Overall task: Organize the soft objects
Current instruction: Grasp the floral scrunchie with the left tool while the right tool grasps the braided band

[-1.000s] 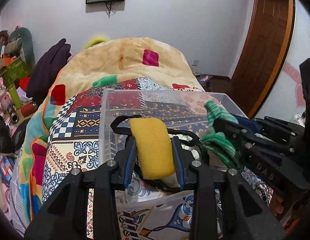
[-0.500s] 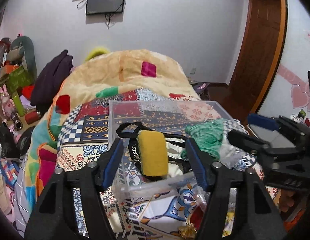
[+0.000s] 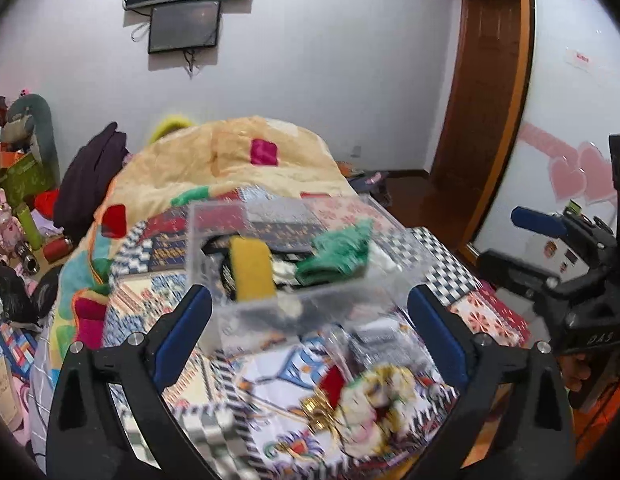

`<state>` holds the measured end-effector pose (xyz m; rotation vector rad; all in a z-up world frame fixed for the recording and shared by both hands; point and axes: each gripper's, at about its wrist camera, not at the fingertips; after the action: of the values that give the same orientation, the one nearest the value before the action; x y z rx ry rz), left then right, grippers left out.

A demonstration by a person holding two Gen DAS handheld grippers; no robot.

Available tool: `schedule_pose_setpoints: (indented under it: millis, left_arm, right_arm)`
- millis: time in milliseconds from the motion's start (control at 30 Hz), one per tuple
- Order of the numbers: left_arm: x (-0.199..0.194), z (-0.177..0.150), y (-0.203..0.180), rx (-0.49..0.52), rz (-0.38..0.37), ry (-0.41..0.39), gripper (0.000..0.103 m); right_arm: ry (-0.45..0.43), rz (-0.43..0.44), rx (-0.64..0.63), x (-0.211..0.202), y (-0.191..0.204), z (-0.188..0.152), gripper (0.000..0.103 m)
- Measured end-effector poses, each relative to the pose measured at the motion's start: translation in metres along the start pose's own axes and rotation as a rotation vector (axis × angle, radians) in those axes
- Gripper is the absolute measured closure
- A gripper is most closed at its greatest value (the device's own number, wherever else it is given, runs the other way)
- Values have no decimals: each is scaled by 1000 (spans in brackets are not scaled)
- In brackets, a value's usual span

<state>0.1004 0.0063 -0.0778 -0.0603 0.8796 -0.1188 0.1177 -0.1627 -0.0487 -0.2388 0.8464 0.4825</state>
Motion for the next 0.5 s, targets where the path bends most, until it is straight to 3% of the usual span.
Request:
schedule_pose_setpoints:
  millis: [300,500]
  left_arm:
    - [24,-33,-18,5,-5,111,3]
    - [45,-51,-22,-22,-12,162,7]
  right_arm:
    - [185,-4,80,36,-25,-54,1]
    - [279,45,176,61,-46,-79,3]
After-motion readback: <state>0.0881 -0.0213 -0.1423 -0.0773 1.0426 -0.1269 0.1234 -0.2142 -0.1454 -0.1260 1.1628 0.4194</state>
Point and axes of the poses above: each gripper's, at about its wrist camera, not at the fingertips, and x roughly the way its jaws point, y to its left, z to its top, and after that the axes turned 15 degrees about y, right-handed
